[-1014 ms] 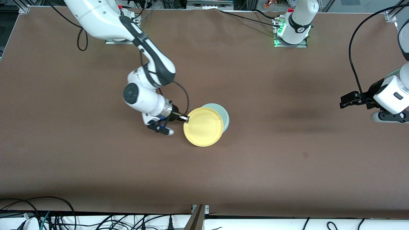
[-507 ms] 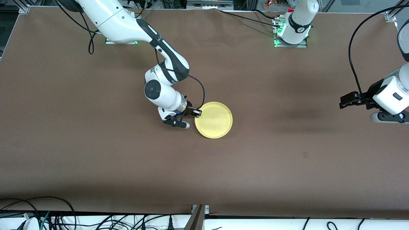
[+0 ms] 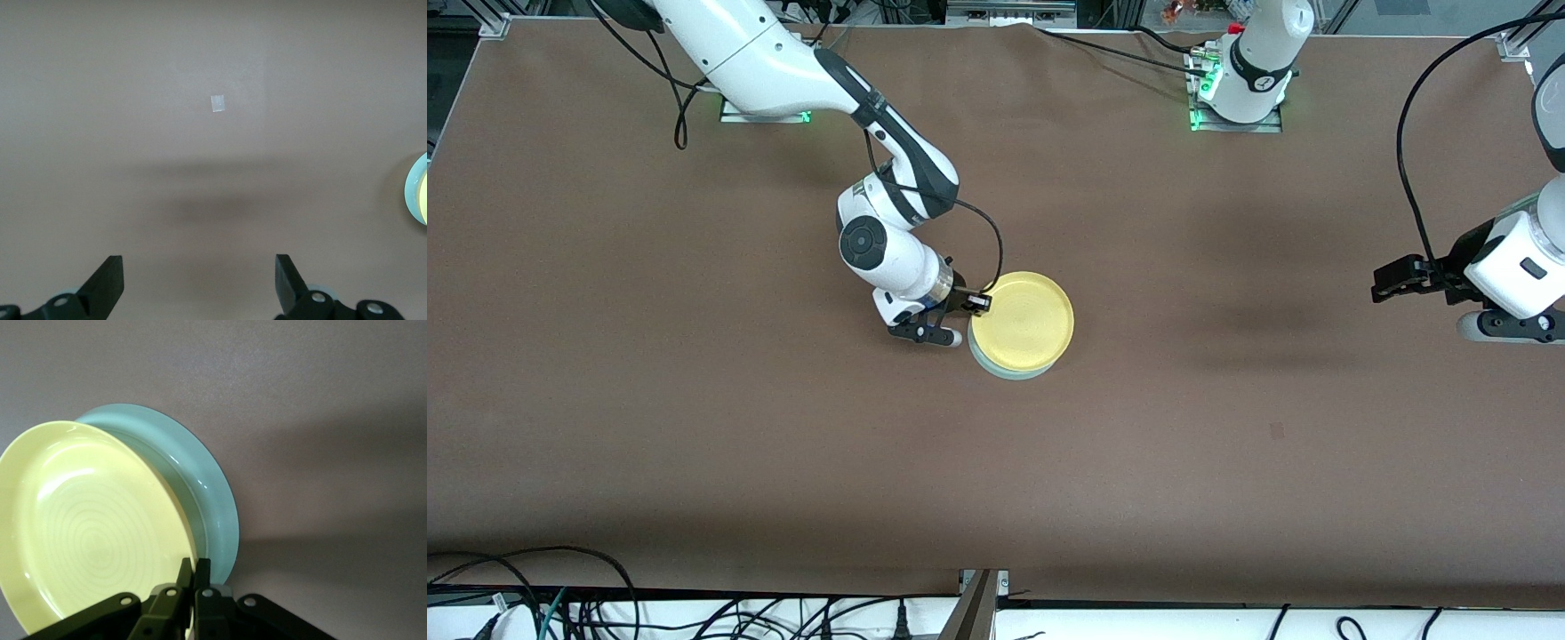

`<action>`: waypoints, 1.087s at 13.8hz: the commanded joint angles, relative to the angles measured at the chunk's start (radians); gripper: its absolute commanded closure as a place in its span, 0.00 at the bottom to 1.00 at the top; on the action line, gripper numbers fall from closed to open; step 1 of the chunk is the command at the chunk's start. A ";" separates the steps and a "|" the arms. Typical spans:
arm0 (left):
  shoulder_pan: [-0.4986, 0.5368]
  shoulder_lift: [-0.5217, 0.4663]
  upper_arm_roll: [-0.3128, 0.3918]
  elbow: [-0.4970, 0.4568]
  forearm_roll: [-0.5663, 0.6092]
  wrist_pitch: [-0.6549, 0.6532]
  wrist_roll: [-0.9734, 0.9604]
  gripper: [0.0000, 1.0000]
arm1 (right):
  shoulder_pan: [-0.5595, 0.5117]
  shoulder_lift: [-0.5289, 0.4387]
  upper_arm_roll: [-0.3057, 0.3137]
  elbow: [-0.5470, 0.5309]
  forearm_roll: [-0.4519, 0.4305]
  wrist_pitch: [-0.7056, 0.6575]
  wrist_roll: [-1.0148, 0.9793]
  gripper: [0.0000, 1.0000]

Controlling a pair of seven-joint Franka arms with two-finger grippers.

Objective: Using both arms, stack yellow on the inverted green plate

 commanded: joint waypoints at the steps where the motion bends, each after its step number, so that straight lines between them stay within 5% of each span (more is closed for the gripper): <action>1: 0.002 0.014 -0.002 0.031 -0.017 -0.015 0.008 0.00 | 0.007 -0.066 -0.016 -0.031 -0.009 -0.004 -0.001 0.00; 3: 0.002 0.014 -0.002 0.031 -0.017 -0.015 0.008 0.00 | 0.007 -0.110 -0.057 -0.028 -0.009 -0.009 -0.001 0.00; 7: 0.002 0.014 -0.002 0.031 -0.017 -0.015 0.008 0.00 | 0.006 -0.250 -0.175 0.015 -0.012 -0.238 -0.003 0.00; 10: 0.002 0.014 -0.004 0.033 -0.017 -0.015 0.008 0.00 | -0.002 -0.336 -0.243 0.062 -0.142 -0.465 -0.010 0.00; 12: 0.000 0.014 -0.004 0.033 -0.018 -0.015 0.007 0.00 | -0.046 -0.362 -0.237 0.130 -0.236 -0.635 -0.013 0.00; 15: 0.000 0.014 -0.004 0.033 -0.030 -0.015 0.005 0.00 | -0.224 -0.403 -0.145 0.242 -0.282 -0.910 -0.200 0.00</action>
